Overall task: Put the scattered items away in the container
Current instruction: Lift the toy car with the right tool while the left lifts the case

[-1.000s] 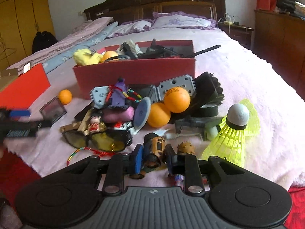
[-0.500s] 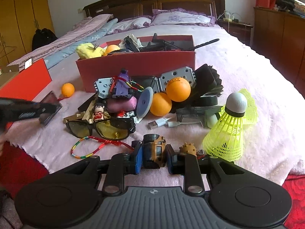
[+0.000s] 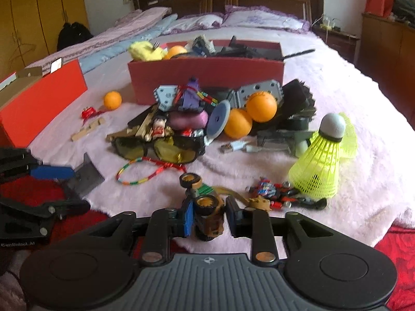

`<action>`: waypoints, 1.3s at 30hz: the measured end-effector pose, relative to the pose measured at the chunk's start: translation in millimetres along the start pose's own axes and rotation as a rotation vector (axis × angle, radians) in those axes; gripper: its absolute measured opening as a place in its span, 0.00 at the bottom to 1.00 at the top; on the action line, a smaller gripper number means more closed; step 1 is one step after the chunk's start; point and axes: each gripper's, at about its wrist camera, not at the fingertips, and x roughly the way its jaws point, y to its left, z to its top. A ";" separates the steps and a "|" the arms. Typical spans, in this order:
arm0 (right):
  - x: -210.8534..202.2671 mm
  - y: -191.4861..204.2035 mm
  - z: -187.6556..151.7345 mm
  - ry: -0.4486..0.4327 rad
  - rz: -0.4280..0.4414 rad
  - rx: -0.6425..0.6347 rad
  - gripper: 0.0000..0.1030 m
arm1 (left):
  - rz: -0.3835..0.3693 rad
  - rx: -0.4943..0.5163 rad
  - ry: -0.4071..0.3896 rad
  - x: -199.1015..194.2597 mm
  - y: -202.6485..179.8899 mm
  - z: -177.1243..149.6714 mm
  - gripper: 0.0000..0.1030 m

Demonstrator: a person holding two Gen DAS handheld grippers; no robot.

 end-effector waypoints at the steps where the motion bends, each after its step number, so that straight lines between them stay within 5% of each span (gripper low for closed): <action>1: 0.0 0.7 -1.5 0.009 0.006 -0.006 0.34 | 0.010 -0.021 -0.006 -1.0 2.9 1.4 0.57; 5: -0.5 5.9 -7.5 0.034 0.017 -0.039 0.43 | 0.049 -0.147 0.012 6.9 26.1 3.1 0.64; 15: -6.4 10.7 -6.3 0.002 -0.011 -0.071 0.61 | 0.002 -0.216 0.096 40.7 35.8 -9.0 0.69; 18: -6.2 7.8 -5.4 -0.009 -0.024 -0.057 0.61 | -0.006 -0.246 0.078 39.3 38.6 -10.3 0.48; 25: 1.1 2.8 -3.0 -0.014 -0.013 -0.032 0.61 | -0.021 -0.303 0.072 32.0 43.8 -9.9 0.48; 29: 11.0 4.6 -3.1 0.016 0.009 -0.042 0.50 | -0.013 -0.304 0.087 36.5 43.2 -10.7 0.49; 39: 22.5 7.0 -11.2 0.048 0.002 -0.048 0.51 | 0.000 -0.297 0.081 40.0 39.4 -9.8 0.49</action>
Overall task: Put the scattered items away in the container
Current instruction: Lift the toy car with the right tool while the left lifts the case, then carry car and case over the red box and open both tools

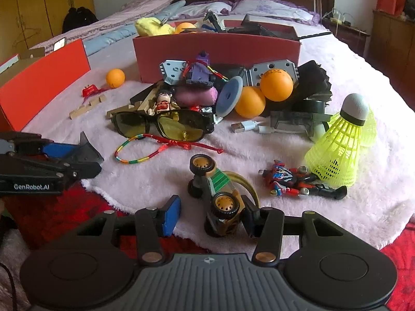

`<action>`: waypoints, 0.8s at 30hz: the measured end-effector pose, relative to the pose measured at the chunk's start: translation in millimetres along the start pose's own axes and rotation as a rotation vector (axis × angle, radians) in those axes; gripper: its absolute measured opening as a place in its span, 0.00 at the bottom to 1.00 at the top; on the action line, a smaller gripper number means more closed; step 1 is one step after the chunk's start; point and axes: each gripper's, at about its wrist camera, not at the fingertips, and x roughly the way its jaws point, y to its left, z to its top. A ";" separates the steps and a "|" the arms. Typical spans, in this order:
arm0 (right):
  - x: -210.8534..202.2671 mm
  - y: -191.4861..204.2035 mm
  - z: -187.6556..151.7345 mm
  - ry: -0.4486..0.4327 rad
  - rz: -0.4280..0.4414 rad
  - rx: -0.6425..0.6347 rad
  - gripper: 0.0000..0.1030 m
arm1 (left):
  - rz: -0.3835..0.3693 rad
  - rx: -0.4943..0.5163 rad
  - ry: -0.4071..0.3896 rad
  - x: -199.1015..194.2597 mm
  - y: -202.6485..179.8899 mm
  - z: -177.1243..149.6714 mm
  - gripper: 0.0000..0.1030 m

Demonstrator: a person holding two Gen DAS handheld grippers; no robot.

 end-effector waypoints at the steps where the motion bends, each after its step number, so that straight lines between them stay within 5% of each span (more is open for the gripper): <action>1: 0.6 0.5 0.1 0.002 -0.001 -0.004 0.51 | 0.001 -0.001 -0.001 -0.5 -0.2 0.6 0.48; 5: 2.1 1.6 1.6 0.006 -0.006 -0.018 0.50 | 0.004 -0.021 -0.018 -7.4 1.3 3.2 0.48; 9: -1.9 1.8 0.8 -0.009 -0.033 -0.016 0.29 | 0.006 -0.049 -0.051 -19.9 5.6 6.9 0.48; 24: -37.1 2.1 30.4 -0.136 -0.011 0.006 0.28 | -0.046 -0.055 -0.173 -50.1 0.7 48.8 0.48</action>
